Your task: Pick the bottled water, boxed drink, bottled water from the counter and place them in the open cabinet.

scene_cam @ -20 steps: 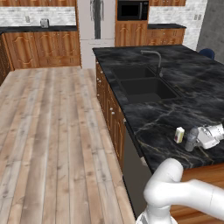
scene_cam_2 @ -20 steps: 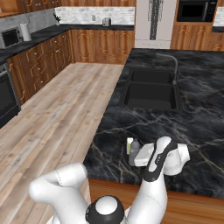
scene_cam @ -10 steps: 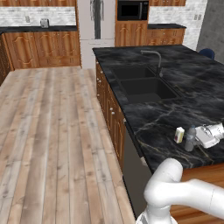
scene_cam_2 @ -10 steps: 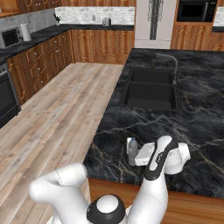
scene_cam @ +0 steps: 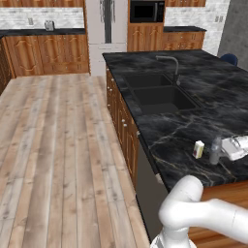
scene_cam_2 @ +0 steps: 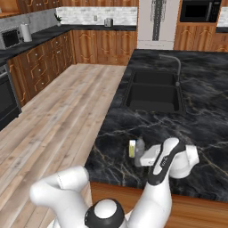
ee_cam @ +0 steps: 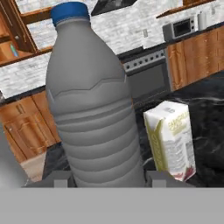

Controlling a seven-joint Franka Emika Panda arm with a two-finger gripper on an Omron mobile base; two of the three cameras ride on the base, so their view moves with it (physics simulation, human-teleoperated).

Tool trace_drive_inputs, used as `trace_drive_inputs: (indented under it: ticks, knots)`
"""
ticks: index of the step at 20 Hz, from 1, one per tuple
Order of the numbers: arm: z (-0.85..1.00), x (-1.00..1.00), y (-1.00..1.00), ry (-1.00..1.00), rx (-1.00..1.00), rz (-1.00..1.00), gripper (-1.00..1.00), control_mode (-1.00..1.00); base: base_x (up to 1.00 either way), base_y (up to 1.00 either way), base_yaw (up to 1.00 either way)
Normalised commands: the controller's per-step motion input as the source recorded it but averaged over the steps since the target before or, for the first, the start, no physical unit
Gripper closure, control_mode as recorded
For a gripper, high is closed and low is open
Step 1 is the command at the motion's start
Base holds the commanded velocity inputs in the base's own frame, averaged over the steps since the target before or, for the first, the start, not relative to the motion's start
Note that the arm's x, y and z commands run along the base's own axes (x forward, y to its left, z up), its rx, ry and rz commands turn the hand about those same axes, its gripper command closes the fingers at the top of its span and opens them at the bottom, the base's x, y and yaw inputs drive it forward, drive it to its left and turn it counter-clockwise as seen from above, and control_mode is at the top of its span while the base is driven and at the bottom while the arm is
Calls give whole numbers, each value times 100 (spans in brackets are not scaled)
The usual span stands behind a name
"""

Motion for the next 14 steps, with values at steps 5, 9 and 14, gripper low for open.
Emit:
trace_drive_inputs:
  ticks: [5, 9, 14]
  knots:
    - [72, 1, -4, 25, -12, -57, 100, -100, 0, 0, 0]
    - [57, 9, 3, 32, -23, -60, 100, -100, 0, 0, 0]
    - [54, 0, 15, 22, -25, -53, 100, -100, 0, 0, 0]
